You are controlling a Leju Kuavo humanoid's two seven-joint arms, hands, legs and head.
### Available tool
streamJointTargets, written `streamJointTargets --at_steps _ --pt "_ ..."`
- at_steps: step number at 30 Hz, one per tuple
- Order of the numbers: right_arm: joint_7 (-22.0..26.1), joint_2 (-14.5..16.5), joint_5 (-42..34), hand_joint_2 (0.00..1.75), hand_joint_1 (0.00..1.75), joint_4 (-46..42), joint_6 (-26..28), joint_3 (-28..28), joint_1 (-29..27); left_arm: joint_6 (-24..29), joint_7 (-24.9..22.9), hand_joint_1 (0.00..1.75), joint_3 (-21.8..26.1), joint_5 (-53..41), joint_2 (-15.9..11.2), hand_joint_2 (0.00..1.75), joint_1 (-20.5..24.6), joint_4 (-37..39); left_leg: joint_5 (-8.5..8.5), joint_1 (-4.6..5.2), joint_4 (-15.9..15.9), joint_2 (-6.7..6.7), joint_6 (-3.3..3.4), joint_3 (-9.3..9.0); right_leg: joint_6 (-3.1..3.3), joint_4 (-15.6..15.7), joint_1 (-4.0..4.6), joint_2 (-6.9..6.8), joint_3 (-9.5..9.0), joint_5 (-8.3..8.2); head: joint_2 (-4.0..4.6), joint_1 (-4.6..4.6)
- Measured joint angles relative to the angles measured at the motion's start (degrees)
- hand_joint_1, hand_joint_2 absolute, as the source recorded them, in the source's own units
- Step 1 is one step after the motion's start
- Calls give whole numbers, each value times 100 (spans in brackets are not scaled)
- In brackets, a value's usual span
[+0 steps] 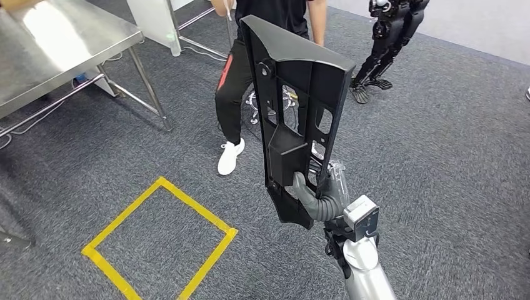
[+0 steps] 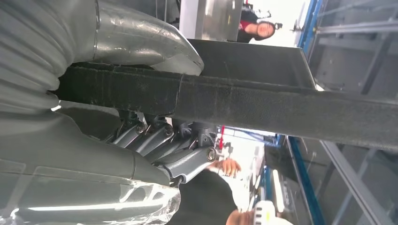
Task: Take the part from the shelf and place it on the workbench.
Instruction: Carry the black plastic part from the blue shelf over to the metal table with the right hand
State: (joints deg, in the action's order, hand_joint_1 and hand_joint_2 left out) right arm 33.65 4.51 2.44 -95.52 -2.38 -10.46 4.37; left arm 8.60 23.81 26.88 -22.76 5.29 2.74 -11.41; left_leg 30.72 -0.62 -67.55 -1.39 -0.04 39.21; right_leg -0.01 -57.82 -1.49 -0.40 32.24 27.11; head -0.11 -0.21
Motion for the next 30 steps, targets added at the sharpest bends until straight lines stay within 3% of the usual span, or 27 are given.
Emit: streamJointTargets --at_steps 2,3,4,6,7,9,11,13,15,16,18,19,21,22,24,26,28,30 --pt "-1 -1 0 175 175 -2 0 3 2 -92 4 0 2 19 -8 175 1 0 199 -24 -598 90 -34 324 29 -1 18 -120 -8 17 0 2" --pt "-1 -1 -1 175 175 -2 0 3 6 -132 9 0 7 35 -15 175 -4 0 146 -34 -633 110 -44 357 31 -2 20 -177 -14 27 0 3" --pt "-1 -1 -3 175 175 -2 0 3 12 -174 19 0 15 51 -26 175 -8 0 -8 -43 -434 138 -47 268 25 -3 19 -229 -26 39 0 3" --pt "-1 -1 -8 175 175 -2 0 2 34 -272 57 0 37 67 -48 175 -3 0 -371 -39 334 330 -28 -130 -14 -4 31 -321 -64 74 0 3" --pt "-1 -3 -14 175 175 -2 0 1 48 -318 80 0 49 68 -55 175 4 -1 -476 -25 647 417 -2 -296 -43 -5 51 -361 -81 93 0 -3" --pt "-1 -7 -25 175 175 -2 -1 0 75 -377 113 0 72 68 -62 175 16 -2 -496 23 876 476 56 -408 -102 0 89 -440 -106 122 0 -20" --pt "-2 -10 -30 175 175 -2 -1 -5 91 -396 124 0 88 68 -65 175 12 -2 -509 39 909 350 134 -424 -171 9 96 -503 -132 151 0 -32" --pt "-2 -14 -33 175 175 -3 -2 -9 100 -402 130 0 95 69 -63 175 11 -2 -540 25 967 238 223 -471 -208 -189 80 -350 -75 279 0 -43" --pt "-2 -26 -37 175 175 -2 -1 -9 96 -410 136 0 102 70 -67 175 21 -2 -557 14 987 123 282 -487 -177 -841 57 -104 234 570 0 -66" --pt "-2 -35 -37 175 175 -1 -1 -8 87 -417 137 0 108 70 -72 175 24 -2 -558 14 985 56 298 -484 -166 -1240 56 -42 446 714 0 -73" --pt "-3 -53 -37 175 175 1 0 -8 72 -429 138 0 118 70 -73 175 18 -2 -555 15 980 -93 300 -485 -209 -1644 56 3 699 783 0 -79" --pt "-3 -58 -37 175 175 1 0 -8 72 -432 137 0 122 70 -72 175 12 -2 -553 14 977 -166 297 -491 -256 -1512 55 17 664 678 0 -79" --pt "-3 -65 -37 175 175 1 0 -8 81 -432 137 0 128 70 -67 175 5 -2 -545 12 970 -308 276 -502 -345 -755 27 126 348 324 0 -80" --pt "-3 -67 -37 175 175 0 0 -8 84 -432 138 0 131 71 -65 175 6 -2 -533 21 957 -374 253 -504 -349 -393 16 193 192 174 0 -80" --pt "-3 -68 -37 175 175 0 0 -9 86 -434 140 0 139 71 -66 175 0 -2 -521 35 944 -467 188 -489 -283 -42 17 268 34 44 0 -78" --pt "-3 -66 -37 175 175 -1 -1 -10 88 -442 143 0 144 73 -79 175 -19 -2 -526 20 953 -520 122 -471 -186 -27 19 194 13 24 0 -75" --pt "-4 -55 -37 175 175 -3 -2 -12 91 -452 143 0 145 74 -92 175 -32 -2 -427 10 817 -360 63 -405 -97 2 -12 116 -14 4 0 -55" --pt "-5 -48 -37 175 175 -4 -2 -12 82 -458 139 0 144 73 -96 175 -20 -2 -111 2 253 -62 9 -130 -25 18 -10 19 -36 9 0 -18"
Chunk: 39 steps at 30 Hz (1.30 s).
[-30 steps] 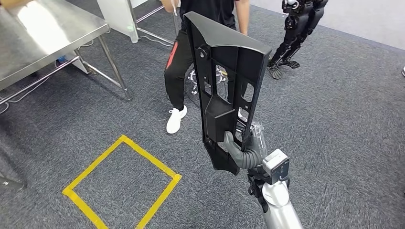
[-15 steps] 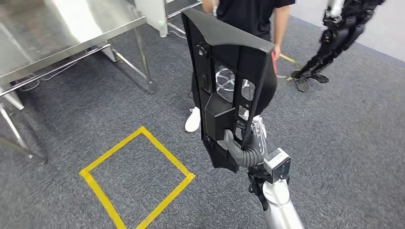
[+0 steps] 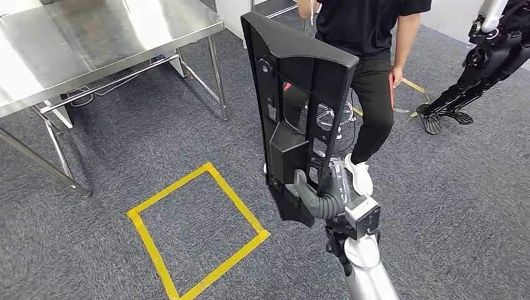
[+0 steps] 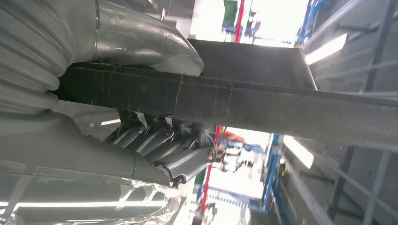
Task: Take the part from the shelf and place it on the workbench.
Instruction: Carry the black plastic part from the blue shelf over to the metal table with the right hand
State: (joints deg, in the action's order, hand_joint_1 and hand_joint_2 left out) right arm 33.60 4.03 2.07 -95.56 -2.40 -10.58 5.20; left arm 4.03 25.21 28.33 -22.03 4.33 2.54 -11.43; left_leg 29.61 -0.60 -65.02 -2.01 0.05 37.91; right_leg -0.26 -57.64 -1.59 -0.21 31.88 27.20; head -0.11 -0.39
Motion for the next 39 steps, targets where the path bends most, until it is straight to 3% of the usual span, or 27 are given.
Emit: streamJointTargets --at_steps 2,3,4,7,9,11,12,14,16,17,18,19,20,22,24,26,28,30,34,39 --pt "-2 -1 1 175 175 0 0 1 -26 6 -23 0 0 -7 -1 175 12 0 291 -20 -724 141 -45 384 33 -2 22 -116 -6 18 0 15" --pt "-3 -2 1 175 175 0 0 2 -41 15 -38 0 0 -11 -1 175 11 0 305 -27 -895 165 -59 489 42 -3 28 -175 -10 26 0 15" --pt "-3 -2 1 175 175 0 0 2 -53 27 -51 0 1 -14 -2 175 6 0 209 -33 -843 185 -65 478 44 -4 30 -229 -17 36 0 15" --pt "-3 -2 3 175 175 -2 0 1 -67 70 -63 0 2 -20 -14 175 11 0 -308 -26 190 404 -28 -52 3 -9 55 -361 -60 81 0 16" --pt "1 -5 2 175 175 -9 0 2 -70 95 -67 0 3 -23 -17 175 22 0 -413 10 611 510 30 -278 -56 -5 94 -434 -89 113 0 -1" --pt "6 -7 2 175 175 -19 0 1 -72 113 -78 0 10 -24 -17 175 17 0 -403 46 659 422 98 -286 -116 20 117 -522 -121 128 0 -21" --pt "8 -6 2 175 175 -30 0 0 -77 120 -84 0 15 -25 -12 175 10 1 -417 46 686 372 138 -302 -149 4 112 -517 -123 149 0 -27" --pt "14 -9 1 175 175 -56 0 -1 -91 129 -96 0 25 -26 -3 175 12 2 -455 22 745 277 224 -345 -167 -285 100 -330 -12 319 0 -39" --pt "21 -23 0 175 175 -71 0 2 -124 132 -102 0 28 -29 4 175 25 2 -470 8 764 181 276 -355 -128 -997 79 -93 339 633 0 -56" --pt "26 -32 -3 175 175 -72 0 3 -150 133 -103 0 28 -31 6 175 29 2 -470 9 763 130 286 -351 -125 -1360 76 -46 534 755 0 -63" --pt "27 -41 -8 175 175 -72 1 4 -179 133 -103 0 29 -32 11 175 26 2 -469 10 760 78 287 -350 -143 -1584 75 -24 668 803 0 -65" --pt "31 -48 -15 175 175 -73 1 5 -204 131 -103 0 30 -35 16 175 19 2 -467 10 757 32 285 -353 -182 -1587 75 -15 697 754 0 -66" --pt "34 -51 -22 175 175 -74 4 6 -221 125 -103 0 30 -38 24 175 12 2 -464 10 754 -7 281 -360 -231 -1356 73 -10 611 618 0 -67" --pt "36 -51 -8 175 175 -82 37 9 -229 99 -96 0 31 -56 37 175 6 2 -449 23 738 -63 253 -371 -301 -553 61 5 268 262 0 -68" --pt "24 -37 35 175 175 -91 95 10 -223 80 -82 0 33 -74 44 175 7 2 -422 49 714 -97 202 -368 -263 -65 55 20 50 59 0 -66" --pt "8 -21 63 175 175 -94 132 14 -215 83 -75 0 40 -81 43 175 3 2 -404 56 698 -99 239 -360 -202 -5 46 22 15 16 0 -62" --pt "1 -11 70 175 175 -94 142 17 -197 85 -76 0 64 -83 44 175 -1 2 -406 44 698 -84 307 -365 -188 -2 50 28 11 7 0 -59" --pt "0 -3 69 175 175 -94 144 19 -179 87 -81 0 93 -85 51 175 2 2 -412 33 714 -79 307 -380 -179 -4 71 33 9 7 0 -56" --pt "-1 -1 68 175 175 -94 155 20 -171 86 -96 0 137 -86 51 175 3 2 -423 20 742 -79 266 -394 -137 -7 90 33 10 12 0 -56" --pt "-3 -1 68 175 175 -94 157 20 -171 64 -107 0 144 -92 54 175 3 2 -415 1 753 -74 132 -396 -125 -12 109 33 14 18 0 -57"
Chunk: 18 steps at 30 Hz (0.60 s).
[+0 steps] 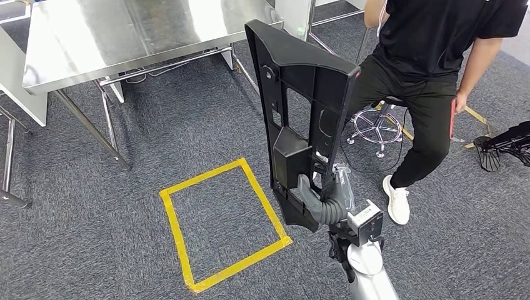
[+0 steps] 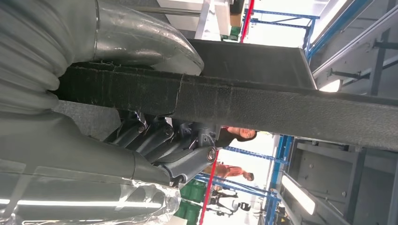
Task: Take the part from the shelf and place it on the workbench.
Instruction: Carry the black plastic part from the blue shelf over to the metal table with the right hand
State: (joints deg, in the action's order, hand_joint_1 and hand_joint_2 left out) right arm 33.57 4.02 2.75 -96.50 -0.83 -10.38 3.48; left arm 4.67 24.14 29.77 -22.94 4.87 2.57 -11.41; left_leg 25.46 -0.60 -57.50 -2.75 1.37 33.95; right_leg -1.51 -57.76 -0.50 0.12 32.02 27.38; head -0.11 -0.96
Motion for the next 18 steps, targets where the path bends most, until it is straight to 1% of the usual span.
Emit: streamJointTargets --at_steps 4,9,15,16,18 --pt "0 0 0 175 175 0 0 0 0 -6 -2 0 1 -1 2 175 0 0 4 12 0 7 -29 0 0 0 0 0 2 1 0 0" --pt "0 2 8 175 175 0 9 0 0 -6 -13 0 4 -21 -2 175 0 0 5 48 -2 8 -29 0 -1 1 -14 -1 6 1 0 0" --pt "0 2 35 175 175 0 35 0 -8 113 -55 0 21 -87 -6 175 0 0 5 61 -7 8 -27 1 -2 2 -27 -1 6 1 0 0" --pt "0 2 35 175 175 0 40 0 -11 132 -56 0 21 -101 -7 175 0 0 10 64 -14 8 -22 5 -7 14 -39 -1 2 -3 0 0" --pt "2 2 34 175 175 -4 49 1 -14 155 -62 0 22 -121 -15 175 2 0 2 71 22 11 44 -16 -47 78 -65 0 -33 -28 0 2"
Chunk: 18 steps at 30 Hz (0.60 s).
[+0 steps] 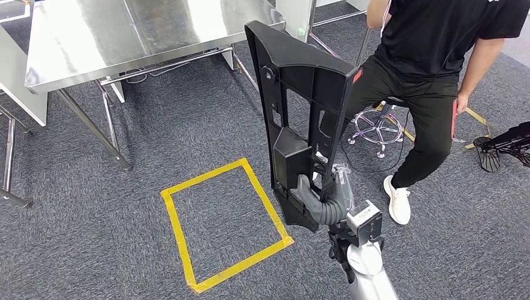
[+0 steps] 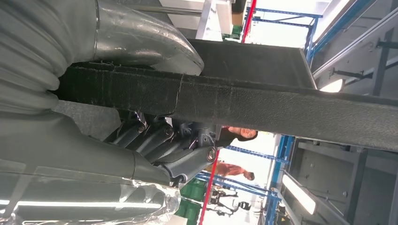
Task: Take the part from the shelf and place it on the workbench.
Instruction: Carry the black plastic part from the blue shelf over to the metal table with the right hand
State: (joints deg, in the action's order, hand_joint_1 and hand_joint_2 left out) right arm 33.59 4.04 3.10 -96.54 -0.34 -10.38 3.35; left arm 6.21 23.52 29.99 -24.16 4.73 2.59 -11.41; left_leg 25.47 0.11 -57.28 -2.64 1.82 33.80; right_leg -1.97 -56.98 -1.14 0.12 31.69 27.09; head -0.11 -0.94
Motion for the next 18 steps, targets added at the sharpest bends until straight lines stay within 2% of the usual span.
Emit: streamJointTargets --at_steps 2,3,4,6,7,8,9,11,12,13,14,15,16,18 --pt "2 -1 -1 175 175 -10 5 3 -5 5 -4 0 0 -10 2 175 1 0 -63 -21 148 10 85 -91 -36 48 7 -1 -32 -14 0 -1" --pt "4 -2 -1 175 175 -16 8 6 -3 6 -5 0 0 -13 10 175 2 0 -109 -45 243 22 116 -149 -25 -37 21 -1 5 37 0 -5" --pt "7 -3 -1 175 175 -19 11 10 0 7 -6 0 0 -15 16 175 5 0 -149 -73 317 34 134 -195 -5 -244 25 -2 107 135 0 -12" --pt "9 -9 -2 175 175 -21 15 22 -6 8 -8 0 0 -19 28 175 11 0 -183 -107 381 51 153 -229 24 -928 -4 -1 454 418 0 -20" --pt "8 -16 -2 175 175 -20 16 27 -21 8 -10 0 0 -19 33 175 13 0 -180 -118 378 52 137 -223 8 -1245 -28 -2 622 517 0 -20" --pt "6 -25 -2 175 175 -18 16 32 -37 8 -13 0 0 -19 40 175 11 0 -174 -134 371 50 112 -218 -35 -1408 -63 -3 714 545 0 -19" --pt "5 -33 -2 175 175 -17 16 34 -47 8 -16 0 0 -19 45 175 8 0 -164 -159 353 47 74 -210 -105 -1369 -100 -4 704 490 0 -19" --pt "5 -43 -2 175 175 -15 16 37 -49 8 -20 0 0 -19 52 175 3 0 -101 -237 240 37 -56 -175 -296 -718 -197 -9 373 212 0 -21" --pt "4 -43 -1 175 175 -14 16 35 -48 9 -21 0 1 -19 41 175 6 -1 -49 -258 151 28 -137 -136 -355 -408 -219 6 213 106 0 -33" --pt "4 -43 -2 175 175 -14 16 36 -48 9 -21 0 1 -20 33 175 7 -1 2 -267 66 20 -207 -97 -347 -216 -234 21 107 47 0 -39" --pt "3 -44 -2 175 175 -14 16 38 -52 9 -23 0 1 -22 24 175 11 -1 37 -265 6 14 -260 -65 -295 -175 -230 36 87 48 0 -37" --pt "2 -45 0 175 175 -13 17 41 -58 10 -24 0 1 -23 17 175 11 -1 50 -257 -12 8 -289 -46 -208 -226 -206 55 117 61 0 -33" --pt "2 -48 -1 175 175 -13 17 45 -60 10 -25 0 0 -26 22 175 7 -1 49 -271 -13 8 -302 -45 -128 -258 -201 54 134 66 0 -18" --pt "4 -49 -3 175 175 -12 20 48 -63 10 -26 0 0 -29 22 175 5 0 122 -294 -120 92 -310 0 -33 -273 -179 48 146 62 0 -3"
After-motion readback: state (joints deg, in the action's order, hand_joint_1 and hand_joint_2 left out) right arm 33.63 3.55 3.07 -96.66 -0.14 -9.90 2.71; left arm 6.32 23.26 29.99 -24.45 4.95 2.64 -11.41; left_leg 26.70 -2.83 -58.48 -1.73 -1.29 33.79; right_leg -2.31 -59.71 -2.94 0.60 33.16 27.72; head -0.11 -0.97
